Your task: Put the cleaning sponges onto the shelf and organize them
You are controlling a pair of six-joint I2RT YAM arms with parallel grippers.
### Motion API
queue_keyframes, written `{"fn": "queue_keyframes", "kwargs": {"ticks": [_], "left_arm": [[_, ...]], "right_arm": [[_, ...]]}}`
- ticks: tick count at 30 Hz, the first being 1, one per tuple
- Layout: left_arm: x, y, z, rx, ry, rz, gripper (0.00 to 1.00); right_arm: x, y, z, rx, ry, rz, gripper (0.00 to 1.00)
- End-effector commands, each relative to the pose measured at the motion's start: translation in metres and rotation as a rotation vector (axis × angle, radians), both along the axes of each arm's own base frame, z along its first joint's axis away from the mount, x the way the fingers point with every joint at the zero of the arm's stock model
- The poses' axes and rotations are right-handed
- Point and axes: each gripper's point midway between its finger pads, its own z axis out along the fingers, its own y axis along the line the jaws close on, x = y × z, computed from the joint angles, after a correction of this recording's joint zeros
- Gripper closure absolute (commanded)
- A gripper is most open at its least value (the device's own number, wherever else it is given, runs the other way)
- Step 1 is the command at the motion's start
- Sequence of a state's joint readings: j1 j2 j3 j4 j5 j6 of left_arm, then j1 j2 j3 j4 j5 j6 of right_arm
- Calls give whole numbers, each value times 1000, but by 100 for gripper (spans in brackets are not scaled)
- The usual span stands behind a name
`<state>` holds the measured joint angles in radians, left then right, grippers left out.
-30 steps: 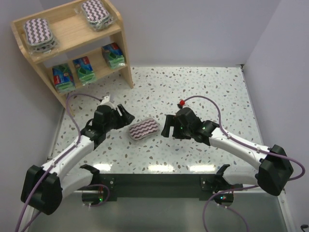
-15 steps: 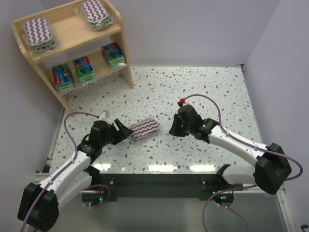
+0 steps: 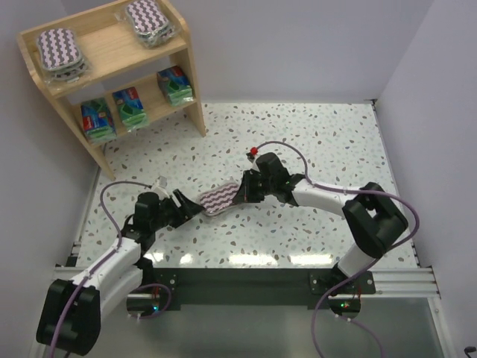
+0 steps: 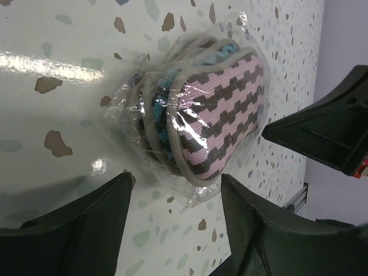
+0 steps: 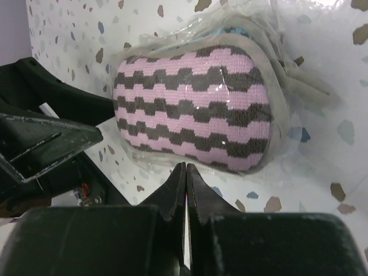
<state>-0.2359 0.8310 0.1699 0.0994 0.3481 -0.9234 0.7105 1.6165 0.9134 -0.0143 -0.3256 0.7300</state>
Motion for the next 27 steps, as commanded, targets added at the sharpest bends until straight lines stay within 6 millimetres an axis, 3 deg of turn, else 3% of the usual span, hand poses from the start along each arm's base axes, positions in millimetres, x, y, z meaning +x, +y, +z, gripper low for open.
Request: {"fn": "queue_keyframes", "kwargs": {"ticks": [1, 7, 12, 14, 18, 25, 27], "left_arm": [[5, -14, 18, -58, -107, -88, 32], [13, -10, 16, -32, -144, -62, 32], [21, 1, -1, 17, -112, -3, 31], [24, -2, 1, -14, -130, -1, 31], [25, -8, -3, -36, -91, -28, 31], [30, -14, 19, -106, -162, -13, 30], [29, -17, 13, -101, -144, -21, 30]], "right_arm": [[21, 26, 26, 139, -66, 32, 100], [35, 18, 0, 116, -41, -16, 100], [33, 15, -16, 87, -11, -15, 100], [32, 14, -20, 78, -3, -15, 100], [30, 13, -21, 78, -1, -9, 100], [31, 17, -21, 93, 6, 3, 100], [31, 19, -23, 94, 14, 7, 100]]}}
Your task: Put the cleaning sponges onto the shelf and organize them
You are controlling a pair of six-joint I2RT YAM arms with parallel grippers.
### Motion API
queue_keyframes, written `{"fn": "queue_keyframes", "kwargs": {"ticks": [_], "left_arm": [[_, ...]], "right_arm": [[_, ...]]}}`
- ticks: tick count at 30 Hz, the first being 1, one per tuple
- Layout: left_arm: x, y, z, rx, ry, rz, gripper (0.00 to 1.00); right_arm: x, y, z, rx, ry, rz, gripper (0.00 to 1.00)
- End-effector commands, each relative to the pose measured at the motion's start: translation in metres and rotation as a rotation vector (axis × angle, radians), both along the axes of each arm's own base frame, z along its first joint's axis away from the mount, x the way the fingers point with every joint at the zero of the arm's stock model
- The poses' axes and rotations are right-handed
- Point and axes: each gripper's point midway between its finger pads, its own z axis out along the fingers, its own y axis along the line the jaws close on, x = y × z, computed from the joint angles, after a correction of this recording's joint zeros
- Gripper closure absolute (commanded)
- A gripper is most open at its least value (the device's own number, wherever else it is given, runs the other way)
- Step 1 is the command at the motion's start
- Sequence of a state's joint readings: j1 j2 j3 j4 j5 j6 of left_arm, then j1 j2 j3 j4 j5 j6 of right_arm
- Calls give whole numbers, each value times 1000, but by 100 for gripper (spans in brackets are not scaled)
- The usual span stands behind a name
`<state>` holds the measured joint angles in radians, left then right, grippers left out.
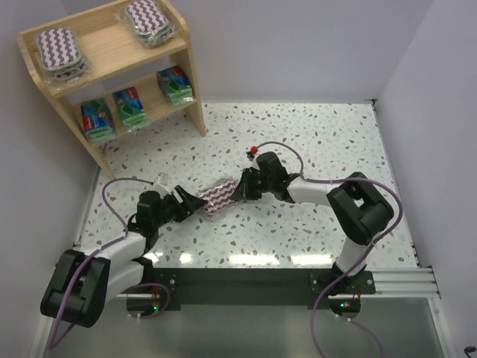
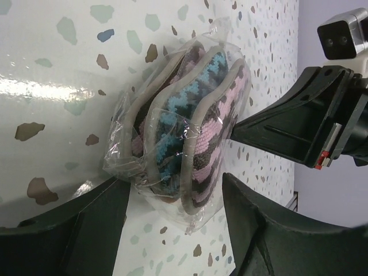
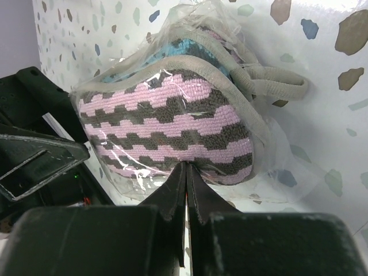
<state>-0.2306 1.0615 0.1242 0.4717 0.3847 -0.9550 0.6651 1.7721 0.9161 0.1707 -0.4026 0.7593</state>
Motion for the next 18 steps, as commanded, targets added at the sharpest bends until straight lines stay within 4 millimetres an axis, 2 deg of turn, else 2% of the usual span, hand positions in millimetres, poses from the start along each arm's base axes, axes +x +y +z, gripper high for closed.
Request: {"fn": "queue_keyframes", "kwargs": {"ticks": [1, 5, 6, 8, 11, 13, 14, 18], "left_arm": [[9, -8, 15, -36, -71, -17, 30], [7, -14, -3, -30, -16, -46, 30], [5, -15, -10, -25, 9, -55, 32], [7, -19, -10, -34, 6, -74, 37], [7, -24, -9, -50, 0, -102, 56], [7, -24, -7, -53, -7, -105, 64], [7, -25, -5, -57, -9, -109, 75], [4, -25, 5, -73, -22, -106, 97]], "right_arm": [[7, 8, 3, 25, -11, 14, 100], [6, 10, 3, 30, -7, 27, 100], [7, 11, 2, 29, -6, 27, 100], [6, 11, 0, 27, 5, 35, 100], [5, 12, 4, 28, 2, 45, 100], [3, 12, 9, 29, 0, 57, 100], [3, 12, 13, 33, -4, 61, 100], [-5, 7, 39, 31, -22, 90, 100]]}}
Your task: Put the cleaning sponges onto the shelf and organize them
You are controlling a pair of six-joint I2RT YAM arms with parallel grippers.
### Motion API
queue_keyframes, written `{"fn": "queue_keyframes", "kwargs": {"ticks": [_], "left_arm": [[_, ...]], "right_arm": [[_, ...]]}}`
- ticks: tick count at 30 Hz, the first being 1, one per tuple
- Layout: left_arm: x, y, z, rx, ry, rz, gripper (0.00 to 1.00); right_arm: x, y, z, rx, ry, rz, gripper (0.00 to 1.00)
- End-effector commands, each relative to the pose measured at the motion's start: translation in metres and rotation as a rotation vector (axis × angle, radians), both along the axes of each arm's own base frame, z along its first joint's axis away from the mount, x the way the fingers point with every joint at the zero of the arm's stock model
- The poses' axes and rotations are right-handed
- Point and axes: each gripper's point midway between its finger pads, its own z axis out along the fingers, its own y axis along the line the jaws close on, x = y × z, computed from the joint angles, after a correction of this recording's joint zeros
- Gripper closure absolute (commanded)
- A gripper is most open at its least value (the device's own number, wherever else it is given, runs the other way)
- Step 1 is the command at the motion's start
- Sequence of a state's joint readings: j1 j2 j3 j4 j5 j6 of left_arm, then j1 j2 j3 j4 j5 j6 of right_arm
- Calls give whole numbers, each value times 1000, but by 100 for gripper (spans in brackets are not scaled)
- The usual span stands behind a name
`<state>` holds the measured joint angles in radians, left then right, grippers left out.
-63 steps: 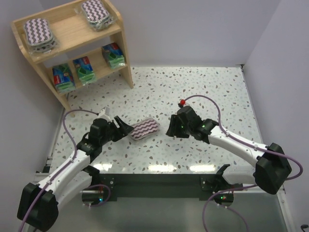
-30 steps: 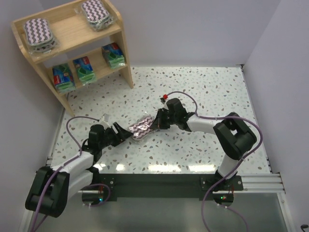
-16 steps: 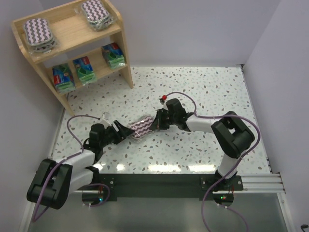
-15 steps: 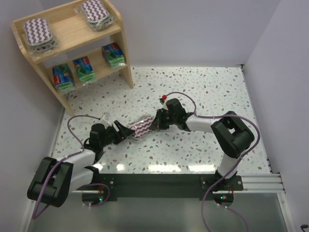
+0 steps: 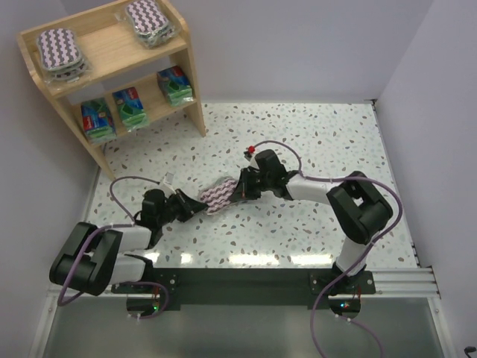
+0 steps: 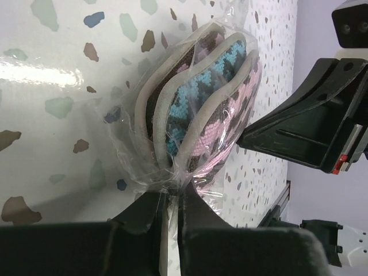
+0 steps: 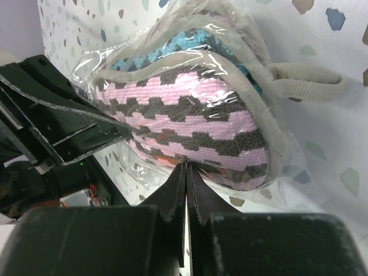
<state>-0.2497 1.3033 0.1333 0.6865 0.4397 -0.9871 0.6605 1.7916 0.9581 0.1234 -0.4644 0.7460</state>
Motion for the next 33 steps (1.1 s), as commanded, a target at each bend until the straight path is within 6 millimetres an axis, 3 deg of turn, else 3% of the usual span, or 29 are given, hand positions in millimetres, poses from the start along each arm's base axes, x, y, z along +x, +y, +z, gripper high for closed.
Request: {"fn": "queue_keyframes", "kwargs": {"ticks": [1, 2, 4, 5, 7, 8, 10, 11, 12, 14, 15, 17, 18, 20, 21, 22, 23, 24, 26, 27, 30, 31, 33], "left_arm": [[0, -9, 23, -36, -68, -43, 100], [0, -8, 26, -38, -74, -37, 100], [1, -5, 35, -41, -83, -10, 100], [2, -4, 40, -48, -91, -1, 100], [5, -2, 57, -66, -119, 31, 100], [6, -1, 70, -81, -146, 44, 100], [11, 3, 82, -80, -151, 82, 100], [12, 4, 90, -87, -163, 94, 100], [11, 5, 105, -119, -182, 111, 100], [15, 6, 146, -177, -275, 142, 100], [18, 8, 168, -192, -302, 163, 100], [24, 15, 203, -219, -361, 226, 100], [23, 18, 240, -266, -405, 247, 100], [24, 25, 278, -303, -462, 295, 100], [26, 27, 292, -310, -472, 314, 100], [24, 35, 330, -344, -535, 355, 100], [27, 39, 344, -357, -556, 381, 100], [24, 44, 378, -393, -623, 400, 100], [28, 53, 405, -431, -664, 455, 100], [32, 54, 430, -467, -701, 466, 100], [52, 61, 455, -504, -693, 540, 100], [52, 78, 481, -533, -729, 631, 100], [74, 93, 478, -500, -668, 760, 100]], "right_arm": [[-3, 0, 40, 15, -58, 44, 100], [-5, -2, 59, 30, -92, 46, 99], [-12, -11, 74, 10, -105, 57, 90], [-15, -14, 96, 29, -148, 60, 80], [-23, -24, 120, 16, -188, 68, 65], [-23, -32, 150, 31, -262, 50, 49], [-28, -46, 168, 18, -283, 25, 32], [-27, -53, 180, 11, -315, -3, 27], [-33, -63, 200, 8, -347, -17, 24], [-28, -81, 222, -19, -407, -88, 18], [-35, -92, 231, -34, -425, -102, 17], [-34, -104, 240, -56, -451, -141, 15], [-35, -112, 244, -77, -459, -166, 14], [-39, -120, 252, -78, -480, -183, 14], [-40, -122, 254, -78, -484, -188, 14], [-42, -123, 256, -75, -489, -192, 13], [-42, -124, 254, -78, -488, -192, 13], [-43, -124, 254, -78, -487, -193, 13], [-43, -124, 252, -79, -482, -192, 13], [-43, -124, 251, -81, -479, -191, 13], [-42, -124, 248, -84, -475, -188, 13], [-42, -124, 248, -84, -479, -189, 13], [-43, -124, 246, -86, -475, -187, 13]]}}
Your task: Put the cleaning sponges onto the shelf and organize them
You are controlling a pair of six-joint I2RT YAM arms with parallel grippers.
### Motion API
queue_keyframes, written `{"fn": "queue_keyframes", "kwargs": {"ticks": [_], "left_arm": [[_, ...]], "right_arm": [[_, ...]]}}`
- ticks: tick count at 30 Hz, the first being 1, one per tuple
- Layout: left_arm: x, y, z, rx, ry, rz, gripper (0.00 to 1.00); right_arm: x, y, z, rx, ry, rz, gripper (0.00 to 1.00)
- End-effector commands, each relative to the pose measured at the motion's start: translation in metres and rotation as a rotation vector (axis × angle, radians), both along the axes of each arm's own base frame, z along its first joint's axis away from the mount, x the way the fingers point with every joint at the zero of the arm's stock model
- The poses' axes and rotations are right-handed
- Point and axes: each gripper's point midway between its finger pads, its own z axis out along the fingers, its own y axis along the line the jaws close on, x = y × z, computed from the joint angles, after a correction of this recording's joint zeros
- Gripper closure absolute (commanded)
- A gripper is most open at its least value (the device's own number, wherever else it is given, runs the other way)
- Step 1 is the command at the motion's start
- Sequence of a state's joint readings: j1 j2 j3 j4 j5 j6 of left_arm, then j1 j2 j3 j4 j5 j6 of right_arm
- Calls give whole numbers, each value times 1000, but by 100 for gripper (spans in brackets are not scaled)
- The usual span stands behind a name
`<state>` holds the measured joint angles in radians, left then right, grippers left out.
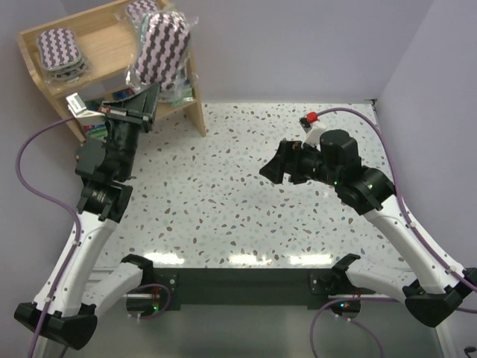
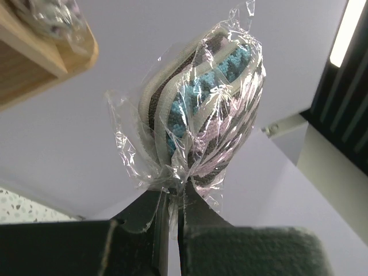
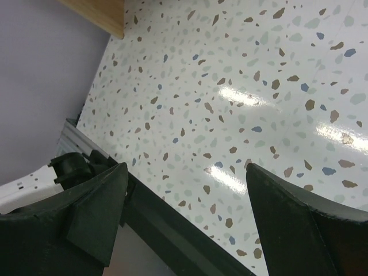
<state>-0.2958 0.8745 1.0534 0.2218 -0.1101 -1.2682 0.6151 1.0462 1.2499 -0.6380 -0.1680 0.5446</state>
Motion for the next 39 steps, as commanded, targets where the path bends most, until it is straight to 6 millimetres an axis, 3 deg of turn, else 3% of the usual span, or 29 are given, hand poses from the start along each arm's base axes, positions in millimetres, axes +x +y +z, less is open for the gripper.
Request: {"fn": "queue_keyframes", "kwargs": {"ticks": [1, 3, 4, 5, 6, 11, 19, 26, 28, 31, 34, 39], "left_arm": [[21, 52, 37, -173, 46, 270, 100], [41, 59, 32, -190, 103, 338, 100], [39, 72, 47, -235, 89, 398, 100], [51, 74, 42, -243, 113, 429, 100], [52, 80, 51, -262, 102, 458, 100], [84, 100, 43, -278, 182, 641, 100], [95, 125, 35, -330, 242, 834, 100], [119, 139, 10, -305, 318, 868, 100], [121, 142, 8, -301, 313, 873, 100], [131, 146, 10, -288, 307, 851, 91], [148, 147, 7, -264, 313, 799, 96], [154, 150, 10, -270, 282, 785, 92]], "right_arm": [[1, -4, -3, -23, -11, -6, 13], [0, -4, -4, -23, -10, -4, 13], [0, -4, -6, -24, -8, -3, 13], [0, -4, -6, -25, -9, -2, 13], [0, -3, -6, -22, -9, 0, 13], [-2, -3, -7, -27, -12, 12, 13], [-5, -5, -13, -37, -2, 22, 13], [-10, -9, -19, -42, 6, 24, 13], [-12, -9, -20, -40, 12, 27, 13], [-14, -8, -23, -37, 22, 28, 13], [-15, -8, -22, -26, 20, 27, 13], [-16, -9, -25, -26, 26, 25, 13]]}}
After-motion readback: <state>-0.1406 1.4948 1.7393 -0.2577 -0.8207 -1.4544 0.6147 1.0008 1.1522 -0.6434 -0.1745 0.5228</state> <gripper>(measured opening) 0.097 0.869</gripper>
